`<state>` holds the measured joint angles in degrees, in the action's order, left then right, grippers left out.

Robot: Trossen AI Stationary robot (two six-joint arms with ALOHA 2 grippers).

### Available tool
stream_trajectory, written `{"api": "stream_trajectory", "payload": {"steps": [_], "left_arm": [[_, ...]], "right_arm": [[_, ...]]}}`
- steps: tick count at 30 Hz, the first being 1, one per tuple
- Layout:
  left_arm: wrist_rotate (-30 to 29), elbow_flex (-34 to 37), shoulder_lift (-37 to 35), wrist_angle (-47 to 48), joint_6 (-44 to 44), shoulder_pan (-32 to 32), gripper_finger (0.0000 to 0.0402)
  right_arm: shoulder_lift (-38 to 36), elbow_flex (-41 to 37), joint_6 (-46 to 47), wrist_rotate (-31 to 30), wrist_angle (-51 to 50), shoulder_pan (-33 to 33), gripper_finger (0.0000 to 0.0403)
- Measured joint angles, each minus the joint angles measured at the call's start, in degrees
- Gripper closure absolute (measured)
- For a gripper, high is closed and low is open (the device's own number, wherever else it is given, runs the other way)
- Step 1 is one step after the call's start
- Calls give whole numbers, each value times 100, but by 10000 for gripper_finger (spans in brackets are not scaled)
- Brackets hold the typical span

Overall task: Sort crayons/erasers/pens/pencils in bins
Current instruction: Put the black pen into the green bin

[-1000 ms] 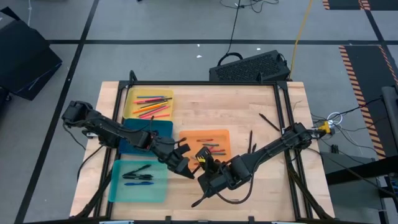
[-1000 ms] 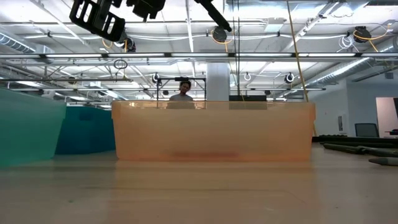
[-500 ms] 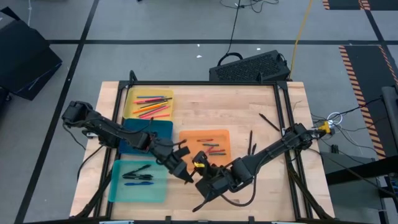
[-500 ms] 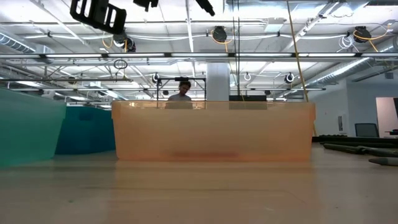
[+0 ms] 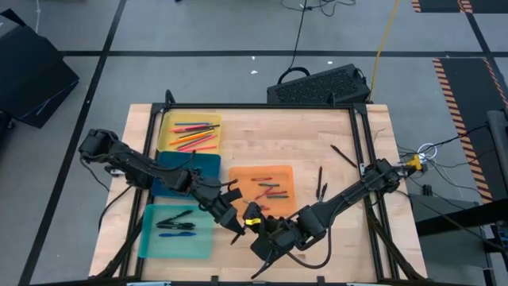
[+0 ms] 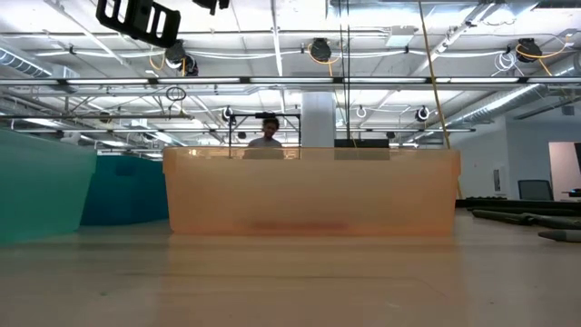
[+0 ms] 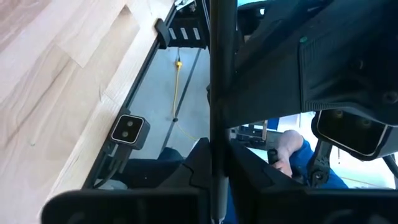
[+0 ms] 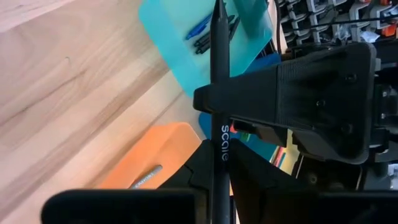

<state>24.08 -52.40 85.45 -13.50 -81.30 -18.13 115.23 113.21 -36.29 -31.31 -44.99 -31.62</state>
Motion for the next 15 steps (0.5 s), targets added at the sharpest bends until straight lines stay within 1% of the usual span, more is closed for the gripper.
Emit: {"api": "stream_trajectory", "payload": {"steps": [4,6,9,12,15], "left_arm": [[2,0,0,1,87,-2,373],[-12,0,0,7,177,-4,373],[-71,0,-4,190,259,4,373],[-174,-5,-141,859,468,11,373],[-526,-206,-439,2174,963,-57,373]], "right_arm": [[1,0,126,4,70,-13,366],[0,-1,164,-17,148,-48,349],[-5,-2,237,-14,433,-149,312],[-59,0,273,-68,809,-287,271],[-166,0,542,-358,1174,-432,234]]}}
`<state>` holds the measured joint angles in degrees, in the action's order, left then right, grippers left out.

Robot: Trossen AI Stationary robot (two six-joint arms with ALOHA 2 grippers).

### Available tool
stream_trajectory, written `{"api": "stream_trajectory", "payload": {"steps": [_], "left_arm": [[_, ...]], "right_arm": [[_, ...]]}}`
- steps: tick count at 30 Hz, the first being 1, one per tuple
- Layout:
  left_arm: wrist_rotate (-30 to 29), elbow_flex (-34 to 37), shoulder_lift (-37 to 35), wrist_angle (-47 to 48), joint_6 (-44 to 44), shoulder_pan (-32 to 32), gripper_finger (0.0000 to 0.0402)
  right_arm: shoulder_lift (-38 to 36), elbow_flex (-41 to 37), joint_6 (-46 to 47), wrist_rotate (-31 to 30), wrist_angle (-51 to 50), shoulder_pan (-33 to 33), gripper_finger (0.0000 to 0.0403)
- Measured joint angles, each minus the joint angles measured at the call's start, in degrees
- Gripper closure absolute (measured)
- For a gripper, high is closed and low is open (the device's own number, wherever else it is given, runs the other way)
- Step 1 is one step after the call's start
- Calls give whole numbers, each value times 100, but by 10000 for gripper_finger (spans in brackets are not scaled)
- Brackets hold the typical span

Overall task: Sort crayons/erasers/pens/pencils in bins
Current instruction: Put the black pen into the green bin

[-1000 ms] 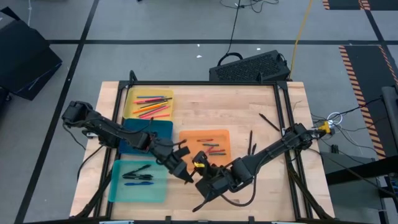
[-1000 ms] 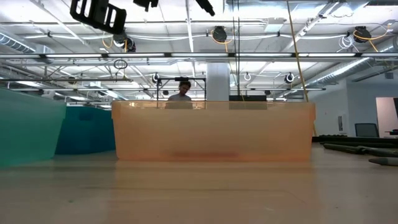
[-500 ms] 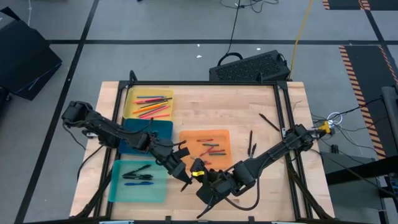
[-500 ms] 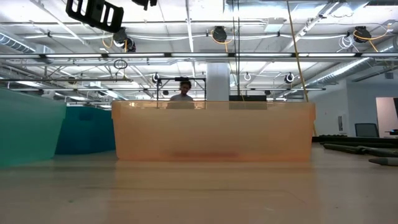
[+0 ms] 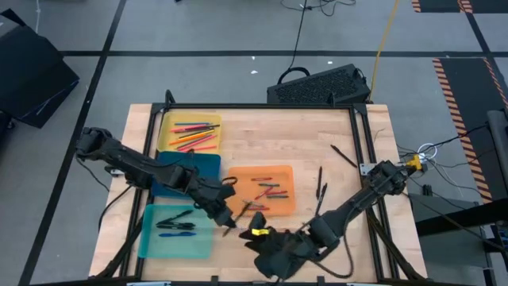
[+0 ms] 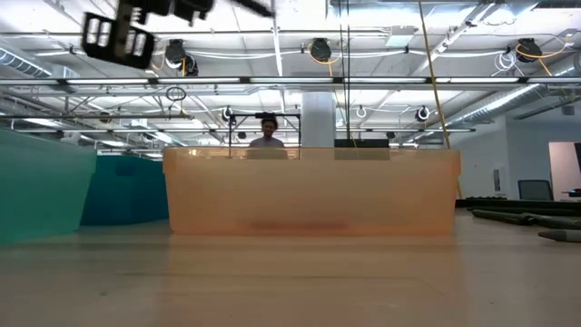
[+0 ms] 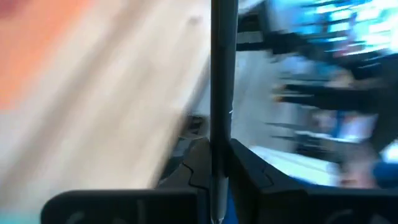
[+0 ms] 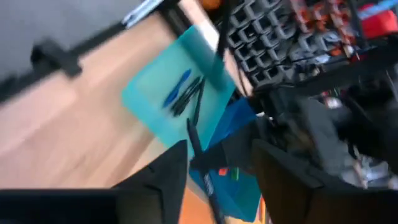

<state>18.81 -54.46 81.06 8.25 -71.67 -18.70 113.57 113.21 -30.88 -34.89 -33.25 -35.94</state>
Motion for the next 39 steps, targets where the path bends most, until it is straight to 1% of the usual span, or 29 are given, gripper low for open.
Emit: {"api": "stream_trajectory", "payload": {"steps": [3,5,7,8,9,11,14,17,20,23,25,27,29,33,39], "left_arm": [[-685,-420,-319,1530,590,-224,373],[-1424,-747,-496,2600,1076,-539,373],[-2196,-1029,-573,3357,1579,-1038,373],[-2542,-1106,-605,3776,1678,-1324,373],[-2794,-1145,-622,4172,1691,-1602,373],[-3049,-1126,-623,4586,1588,-2094,373],[-3076,-749,-610,4971,1232,-2726,373],[-3024,-257,-603,4894,869,-3114,373],[-2952,193,-600,4875,645,-3292,373],[-2806,420,-521,4870,815,-3262,373],[-2732,487,-422,4874,1104,-3226,373],[-2548,487,-219,4859,1512,-3154,373],[-2315,490,27,4859,1887,-3101,373],[-1938,487,642,4850,2422,-3029,373],[-1863,475,1396,4854,2689,-2921,370]], "right_arm": [[-191,4,661,-153,-186,-61,209],[-301,5,1382,-259,-534,-59,200],[-387,6,2073,-268,-972,-48,195],[-429,4,2397,-292,-1122,-36,194],[-468,4,2704,-380,-1276,-31,193],[-532,4,3375,-545,-1687,-31,193],[-615,4,4811,-550,-2312,-29,193],[-728,4,6327,-529,-2974,31,193],[-895,4,7754,-340,-3629,166,193],[-1018,4,8883,220,-4154,363,193],[-1061,4,9278,545,-4453,497,193],[-1087,4,9477,653,-4748,593,193],[-1089,4,9696,614,-5015,647,193],[-1087,4,10099,336,-5307,672,193],[-1088,-31,10747,412,-5687,618,193]]}}
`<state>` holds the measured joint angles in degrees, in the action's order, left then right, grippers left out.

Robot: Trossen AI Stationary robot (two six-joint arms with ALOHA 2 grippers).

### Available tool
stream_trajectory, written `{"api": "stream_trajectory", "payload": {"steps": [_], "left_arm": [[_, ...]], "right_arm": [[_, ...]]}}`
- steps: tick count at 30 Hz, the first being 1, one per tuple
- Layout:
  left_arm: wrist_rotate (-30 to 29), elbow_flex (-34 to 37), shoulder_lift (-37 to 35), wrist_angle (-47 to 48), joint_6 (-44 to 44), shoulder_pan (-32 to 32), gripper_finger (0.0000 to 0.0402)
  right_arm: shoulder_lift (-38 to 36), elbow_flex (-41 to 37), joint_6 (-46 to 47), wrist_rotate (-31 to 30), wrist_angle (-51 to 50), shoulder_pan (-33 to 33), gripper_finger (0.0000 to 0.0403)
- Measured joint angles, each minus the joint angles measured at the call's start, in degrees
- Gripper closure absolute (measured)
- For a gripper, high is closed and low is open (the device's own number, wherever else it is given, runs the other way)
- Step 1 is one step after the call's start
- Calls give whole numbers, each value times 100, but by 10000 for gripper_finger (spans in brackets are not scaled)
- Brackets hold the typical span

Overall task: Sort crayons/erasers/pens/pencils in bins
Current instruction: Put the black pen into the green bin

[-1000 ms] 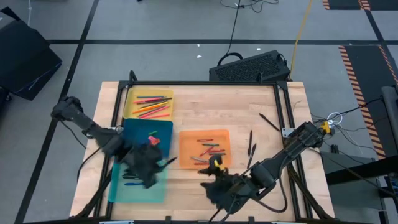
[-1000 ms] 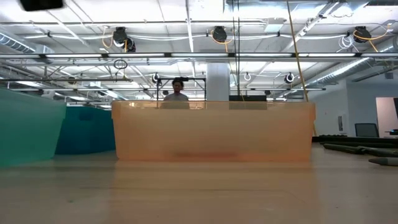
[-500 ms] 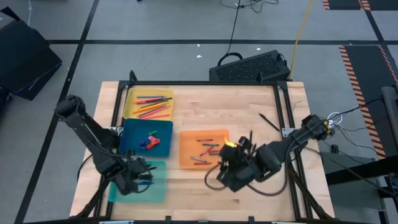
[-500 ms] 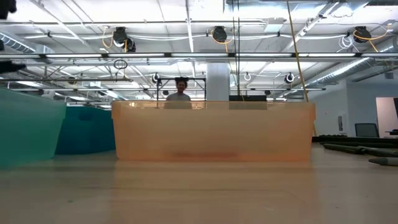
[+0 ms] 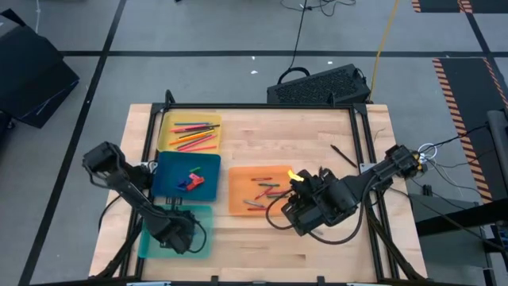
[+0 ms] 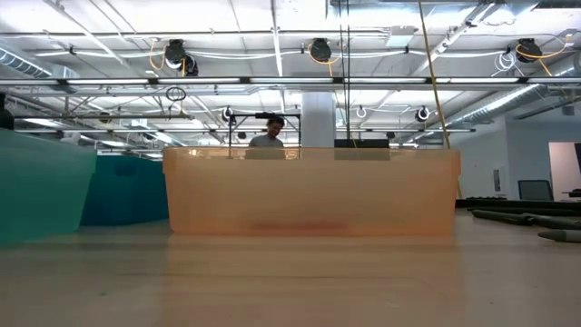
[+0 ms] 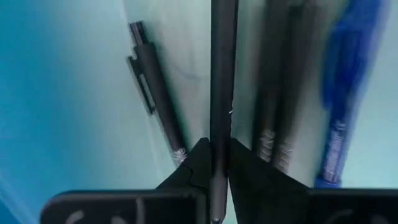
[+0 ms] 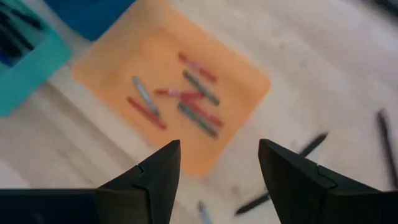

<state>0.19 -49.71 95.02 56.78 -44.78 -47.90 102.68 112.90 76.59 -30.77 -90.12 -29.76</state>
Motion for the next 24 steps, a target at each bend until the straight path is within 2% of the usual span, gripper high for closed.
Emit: {"api": "stream_trajectory", "payload": {"steps": [4,9,13,17,20,24], "left_arm": [[0,-27,179,30,-60,71,349],[17,-72,65,216,-243,144,313],[-37,-285,-287,725,-446,143,261],[-62,-532,-826,1079,-583,123,202],[-331,-637,-1367,1111,-732,87,170],[-1133,-693,-2170,1085,-1202,85,155]], "right_arm": [[-124,-426,706,558,33,-39,191],[-532,-1546,1879,1112,56,-194,184],[-1015,-2586,2800,1440,165,-193,182],[-1455,-3633,3545,1763,211,119,189],[-1631,-4448,3754,2107,787,401,196],[-1660,-5432,3968,2437,2112,665,204]]}}
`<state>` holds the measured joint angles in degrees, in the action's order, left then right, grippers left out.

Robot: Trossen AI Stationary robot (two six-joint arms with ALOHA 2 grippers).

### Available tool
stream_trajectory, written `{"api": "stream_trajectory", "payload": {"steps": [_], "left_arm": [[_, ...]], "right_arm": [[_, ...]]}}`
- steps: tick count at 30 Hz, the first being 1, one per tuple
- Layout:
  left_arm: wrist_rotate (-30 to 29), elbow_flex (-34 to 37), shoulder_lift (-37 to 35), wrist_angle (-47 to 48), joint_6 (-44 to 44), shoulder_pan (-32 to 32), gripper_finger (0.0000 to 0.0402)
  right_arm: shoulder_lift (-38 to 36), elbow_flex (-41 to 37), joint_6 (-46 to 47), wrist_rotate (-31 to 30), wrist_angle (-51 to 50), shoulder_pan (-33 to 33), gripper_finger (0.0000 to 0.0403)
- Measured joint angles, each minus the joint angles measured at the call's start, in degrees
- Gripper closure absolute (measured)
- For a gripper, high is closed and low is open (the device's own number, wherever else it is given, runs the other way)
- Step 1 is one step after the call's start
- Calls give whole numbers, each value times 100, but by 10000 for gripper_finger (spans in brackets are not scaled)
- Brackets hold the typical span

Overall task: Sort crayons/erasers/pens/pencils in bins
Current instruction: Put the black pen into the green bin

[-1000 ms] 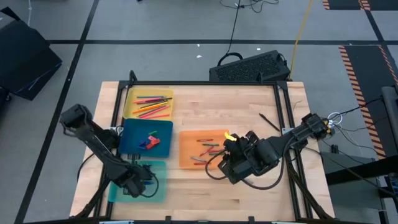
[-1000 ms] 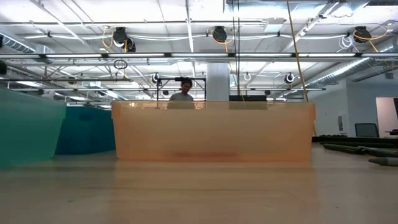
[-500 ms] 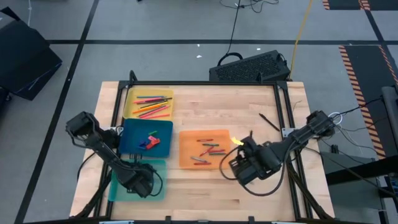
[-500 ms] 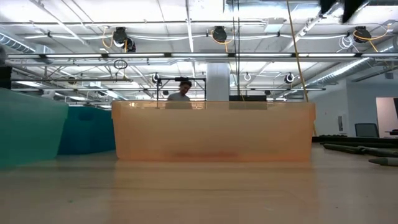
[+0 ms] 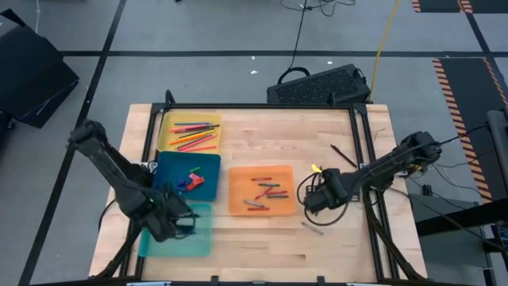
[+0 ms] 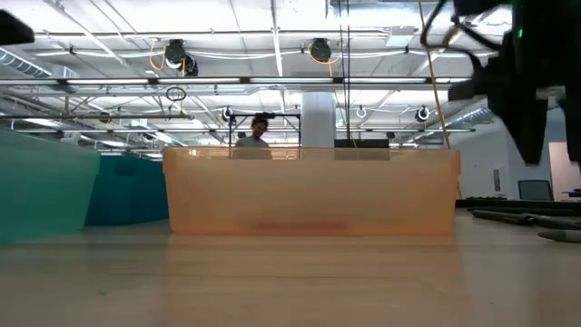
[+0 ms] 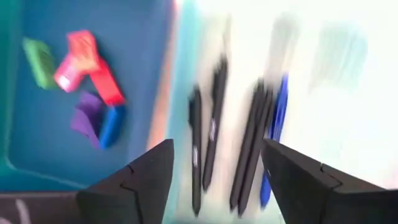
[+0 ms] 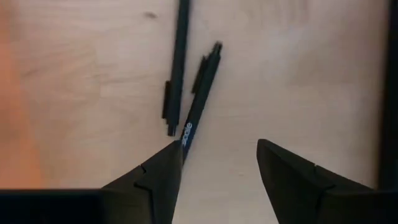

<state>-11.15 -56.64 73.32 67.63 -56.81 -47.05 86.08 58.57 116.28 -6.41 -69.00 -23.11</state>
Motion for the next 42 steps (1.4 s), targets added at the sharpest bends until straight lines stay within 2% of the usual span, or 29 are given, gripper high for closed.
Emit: {"api": "stream_trajectory", "payload": {"steps": [4,9,12,23,30,32,37,40,42], "left_arm": [[-830,0,-667,-11,-400,0,154],[-1476,0,-1155,-10,-337,13,154],[-1734,0,-1290,-9,-163,53,154],[-1787,0,-1373,18,62,241,153],[-1960,0,-1920,1,-207,240,153],[-2063,0,-2072,-68,-339,241,153],[-2371,0,-2278,-339,-654,240,153],[-2696,0,-2332,-927,-461,243,153],[-2880,0,-2352,-1482,-151,287,153]], "right_arm": [[-2,-652,755,61,766,141,212],[52,-906,1123,72,1636,193,228],[197,-915,1251,107,1761,207,240],[804,-895,1220,571,1980,218,300],[855,-904,825,631,1953,189,364],[747,-891,754,485,1885,125,382],[226,-588,457,-223,1075,-64,384],[-1,-3,82,-1065,566,-215,384],[-71,536,-317,-1902,480,-292,384]]}}
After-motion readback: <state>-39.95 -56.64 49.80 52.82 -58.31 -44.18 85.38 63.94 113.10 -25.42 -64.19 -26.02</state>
